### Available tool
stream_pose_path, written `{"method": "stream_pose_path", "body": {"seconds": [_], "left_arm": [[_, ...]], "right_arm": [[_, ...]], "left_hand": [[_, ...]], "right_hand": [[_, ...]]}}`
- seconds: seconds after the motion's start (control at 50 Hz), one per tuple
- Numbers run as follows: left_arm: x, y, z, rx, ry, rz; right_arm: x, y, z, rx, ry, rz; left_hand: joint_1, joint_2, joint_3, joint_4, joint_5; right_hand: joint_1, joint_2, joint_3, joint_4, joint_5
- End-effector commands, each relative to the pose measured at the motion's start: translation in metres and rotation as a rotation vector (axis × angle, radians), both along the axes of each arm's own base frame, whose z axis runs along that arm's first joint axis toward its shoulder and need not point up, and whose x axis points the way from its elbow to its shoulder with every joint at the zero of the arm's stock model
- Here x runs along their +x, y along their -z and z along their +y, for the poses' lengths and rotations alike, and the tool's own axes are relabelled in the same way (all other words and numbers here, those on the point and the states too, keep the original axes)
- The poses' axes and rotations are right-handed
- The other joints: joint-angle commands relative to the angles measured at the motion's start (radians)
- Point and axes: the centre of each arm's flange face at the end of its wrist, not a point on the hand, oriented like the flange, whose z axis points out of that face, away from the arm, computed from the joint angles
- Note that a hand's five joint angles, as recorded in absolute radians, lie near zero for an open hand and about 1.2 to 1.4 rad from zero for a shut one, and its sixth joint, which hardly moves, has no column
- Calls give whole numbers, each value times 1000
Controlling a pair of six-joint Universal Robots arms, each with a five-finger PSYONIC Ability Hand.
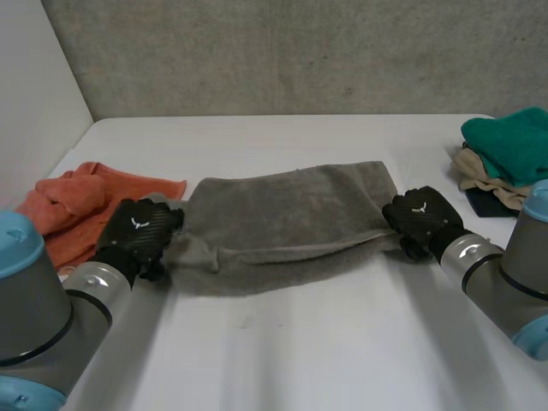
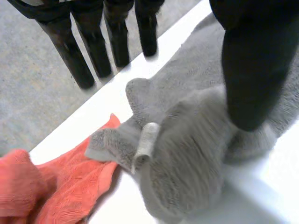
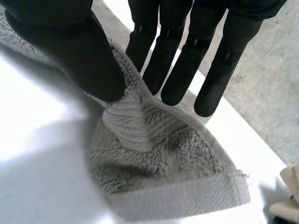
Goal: Fold the laundry.
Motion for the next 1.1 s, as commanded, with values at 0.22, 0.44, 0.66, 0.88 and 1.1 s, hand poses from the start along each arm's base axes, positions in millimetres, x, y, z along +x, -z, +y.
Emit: {"method": "stream_pose_path", "body": {"seconds": [0.22, 0.44, 0.66, 0.88, 1.1], "left_arm": [[-13, -34, -16, 236, -68, -112], [-23, -7, -40, 330, -42, -108], [-30, 12, -55, 368, -22, -103], [-22, -37, -58, 289, -66, -86], [22, -191, 3, -14, -132, 37]], "right_arm": [[0, -6, 12, -29, -1, -8], [-7, -3, 6, -28, 21, 11], [-5, 1, 4, -30, 9, 42], [-6, -32, -1, -93, 11, 153], [-40, -197, 13, -313, 118, 178]], "left_hand": [[-176, -249, -254, -242, -244], [-84, -157, -162, -150, -152], [464, 391, 386, 398, 396], [1046, 973, 968, 980, 978], [1046, 973, 968, 980, 978]], "right_hand": [[297, 222, 208, 200, 245], [297, 222, 208, 200, 245], [297, 222, 208, 200, 245], [297, 222, 208, 200, 245], [297, 222, 208, 200, 245]]}}
